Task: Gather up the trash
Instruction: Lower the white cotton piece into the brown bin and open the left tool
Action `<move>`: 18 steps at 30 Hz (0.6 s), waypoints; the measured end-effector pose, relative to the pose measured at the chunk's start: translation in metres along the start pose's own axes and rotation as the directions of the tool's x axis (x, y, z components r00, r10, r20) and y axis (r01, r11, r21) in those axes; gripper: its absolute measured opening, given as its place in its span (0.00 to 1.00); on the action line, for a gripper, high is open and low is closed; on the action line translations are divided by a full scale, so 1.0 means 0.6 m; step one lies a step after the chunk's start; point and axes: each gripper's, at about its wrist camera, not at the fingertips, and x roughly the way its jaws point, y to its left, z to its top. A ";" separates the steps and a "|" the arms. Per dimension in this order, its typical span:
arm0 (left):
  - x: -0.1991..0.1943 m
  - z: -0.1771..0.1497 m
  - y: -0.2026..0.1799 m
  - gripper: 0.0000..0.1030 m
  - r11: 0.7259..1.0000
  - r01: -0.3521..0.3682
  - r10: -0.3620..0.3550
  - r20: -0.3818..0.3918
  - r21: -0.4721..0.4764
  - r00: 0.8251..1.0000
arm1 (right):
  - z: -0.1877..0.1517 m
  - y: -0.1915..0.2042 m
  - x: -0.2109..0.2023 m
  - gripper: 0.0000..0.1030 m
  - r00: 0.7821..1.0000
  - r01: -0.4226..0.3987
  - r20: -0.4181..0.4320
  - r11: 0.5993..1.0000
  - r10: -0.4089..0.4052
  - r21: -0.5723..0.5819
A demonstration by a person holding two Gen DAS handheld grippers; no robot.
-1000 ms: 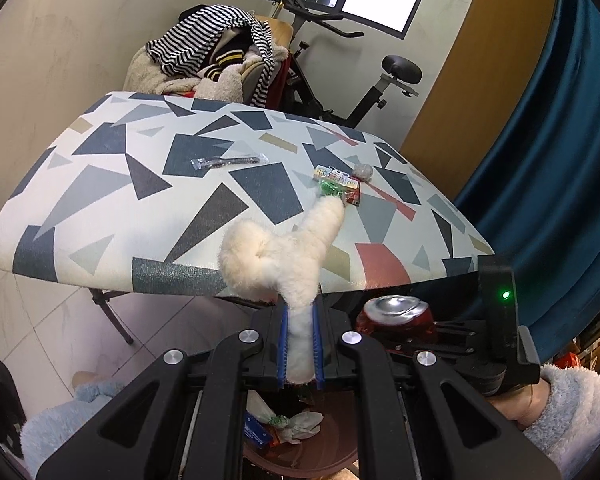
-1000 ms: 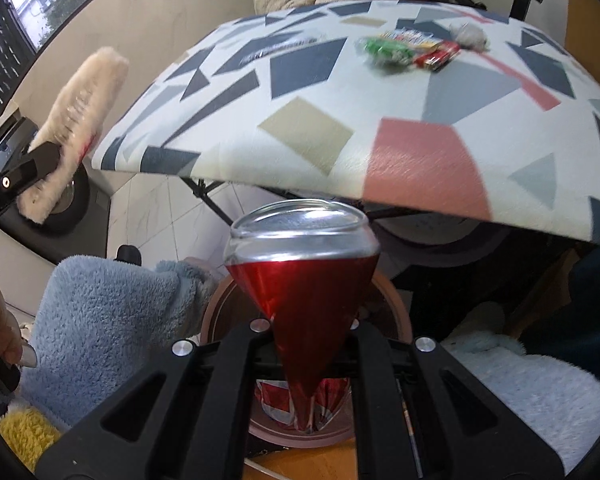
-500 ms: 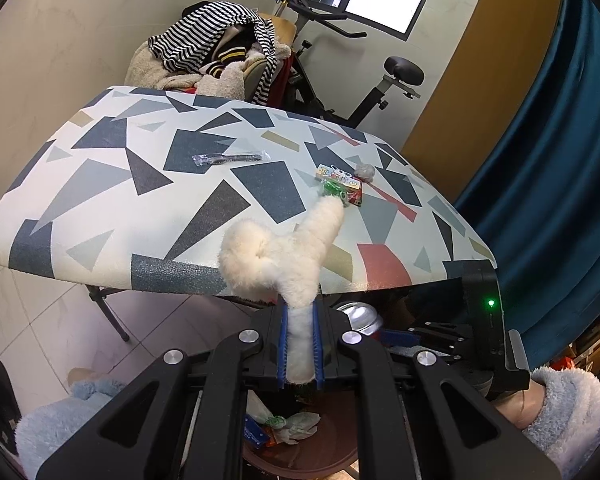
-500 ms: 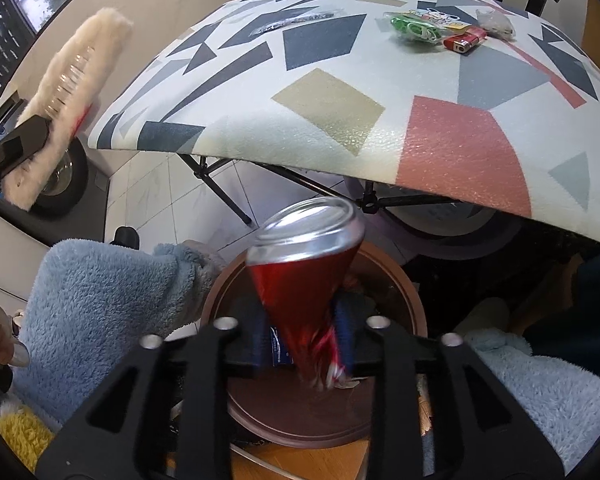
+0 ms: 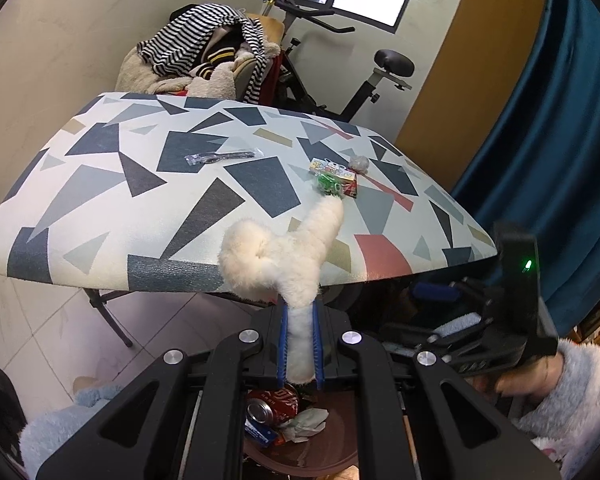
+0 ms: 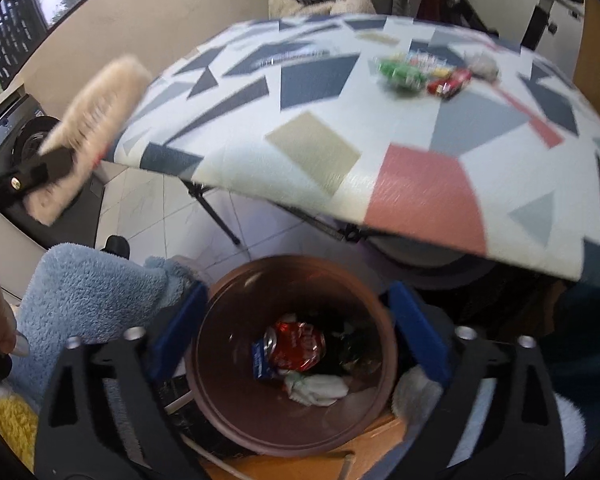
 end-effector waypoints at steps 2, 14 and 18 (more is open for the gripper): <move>0.001 -0.004 -0.003 0.10 1.000 0.007 -0.007 -0.001 0.014 1.000 | 0.002 -0.010 -0.009 0.94 1.000 0.011 0.020 1.000 -0.011 -0.014; 0.024 -0.029 -0.035 0.10 0.995 0.055 -0.051 -0.039 0.087 0.998 | 0.000 -0.038 -0.073 0.94 0.980 0.099 0.182 0.987 -0.075 -0.126; 0.037 -0.042 -0.042 0.10 0.994 0.061 -0.055 -0.065 0.096 0.996 | 0.000 -0.054 -0.076 0.94 0.977 0.085 0.201 0.992 -0.066 -0.091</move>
